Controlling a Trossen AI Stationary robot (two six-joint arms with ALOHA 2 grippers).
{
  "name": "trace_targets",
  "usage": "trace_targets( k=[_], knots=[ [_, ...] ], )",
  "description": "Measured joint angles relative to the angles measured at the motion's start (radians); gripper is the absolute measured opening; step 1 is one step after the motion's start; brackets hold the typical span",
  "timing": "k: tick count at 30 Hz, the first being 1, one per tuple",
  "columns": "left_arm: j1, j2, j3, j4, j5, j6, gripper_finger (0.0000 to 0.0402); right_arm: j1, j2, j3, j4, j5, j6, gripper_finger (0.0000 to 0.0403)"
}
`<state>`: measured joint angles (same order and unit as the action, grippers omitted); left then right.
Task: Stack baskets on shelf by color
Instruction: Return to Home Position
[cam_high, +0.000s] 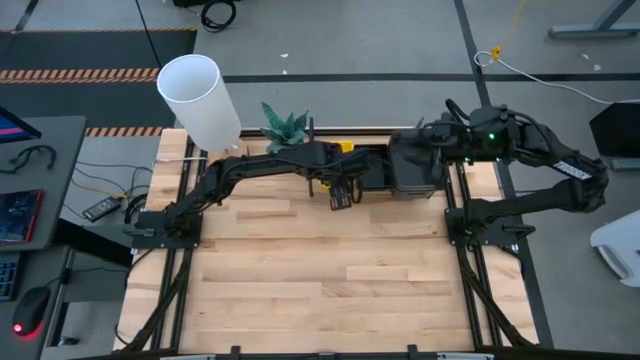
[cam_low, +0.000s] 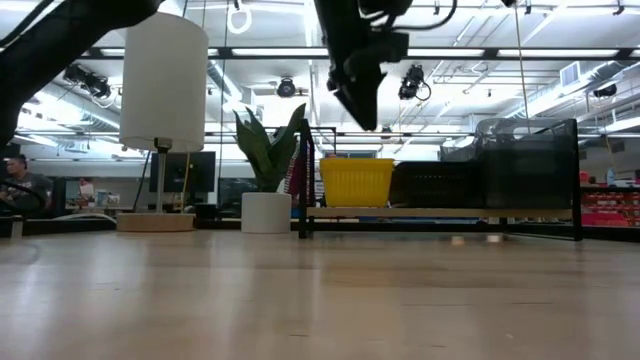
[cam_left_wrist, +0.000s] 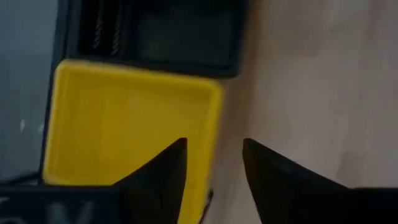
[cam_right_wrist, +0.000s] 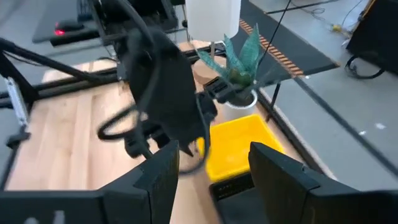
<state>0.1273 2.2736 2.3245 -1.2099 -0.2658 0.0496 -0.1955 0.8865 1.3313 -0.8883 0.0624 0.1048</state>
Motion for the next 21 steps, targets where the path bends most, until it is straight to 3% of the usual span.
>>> trace_targets(
  k=[5,12,21],
  knots=[
    [-0.003,-0.014,0.0,0.043,0.124,0.046,0.0129,0.017,-0.138,-0.188,0.12,-0.031,0.096,0.0199],
    [-0.03,-0.043,-0.002,0.015,0.129,0.041,0.0082,0.072,-0.341,-0.468,0.324,-0.031,0.24,0.0199],
    [-0.071,-0.179,-0.001,0.004,0.2,-0.045,0.0035,0.138,-0.492,-0.813,0.699,-0.068,0.364,0.0199]
  ],
)
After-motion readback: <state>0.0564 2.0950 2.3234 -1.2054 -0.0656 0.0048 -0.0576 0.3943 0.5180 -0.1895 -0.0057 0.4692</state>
